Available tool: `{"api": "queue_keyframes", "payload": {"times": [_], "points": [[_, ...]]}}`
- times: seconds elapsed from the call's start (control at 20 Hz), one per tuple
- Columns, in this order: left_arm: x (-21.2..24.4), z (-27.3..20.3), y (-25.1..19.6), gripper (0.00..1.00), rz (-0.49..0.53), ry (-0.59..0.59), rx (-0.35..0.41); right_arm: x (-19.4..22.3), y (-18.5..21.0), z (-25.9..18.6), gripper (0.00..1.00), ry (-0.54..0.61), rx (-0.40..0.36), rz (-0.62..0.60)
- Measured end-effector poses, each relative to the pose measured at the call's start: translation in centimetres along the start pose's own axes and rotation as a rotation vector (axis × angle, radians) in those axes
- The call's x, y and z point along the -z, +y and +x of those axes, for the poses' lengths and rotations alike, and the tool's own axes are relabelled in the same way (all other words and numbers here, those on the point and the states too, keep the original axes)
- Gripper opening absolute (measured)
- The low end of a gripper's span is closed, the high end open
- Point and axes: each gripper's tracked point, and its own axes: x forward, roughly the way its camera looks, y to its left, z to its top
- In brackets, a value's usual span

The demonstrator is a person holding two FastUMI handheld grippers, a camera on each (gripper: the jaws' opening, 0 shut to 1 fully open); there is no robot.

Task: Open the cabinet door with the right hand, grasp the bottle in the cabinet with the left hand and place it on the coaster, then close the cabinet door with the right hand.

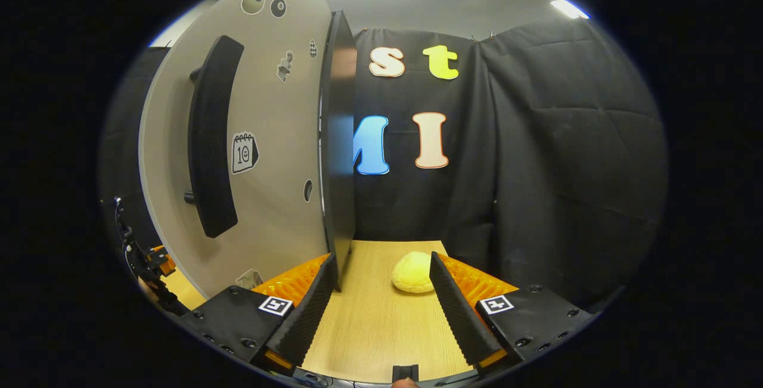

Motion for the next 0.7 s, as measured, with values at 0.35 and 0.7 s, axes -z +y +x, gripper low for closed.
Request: {"api": "queue_keyframes", "payload": {"times": [0.35,0.7], "points": [[8.3,-0.6,0.8,0.75,0.038,0.123,-0.036,1.1,0.2,0.3,0.98,0.031,-0.001,-0.013],[12.3,-0.3,1.8,0.72,0.051,0.129,-0.107,1.8,0.5,0.4,0.99,0.056,-0.006,-0.042]]}}
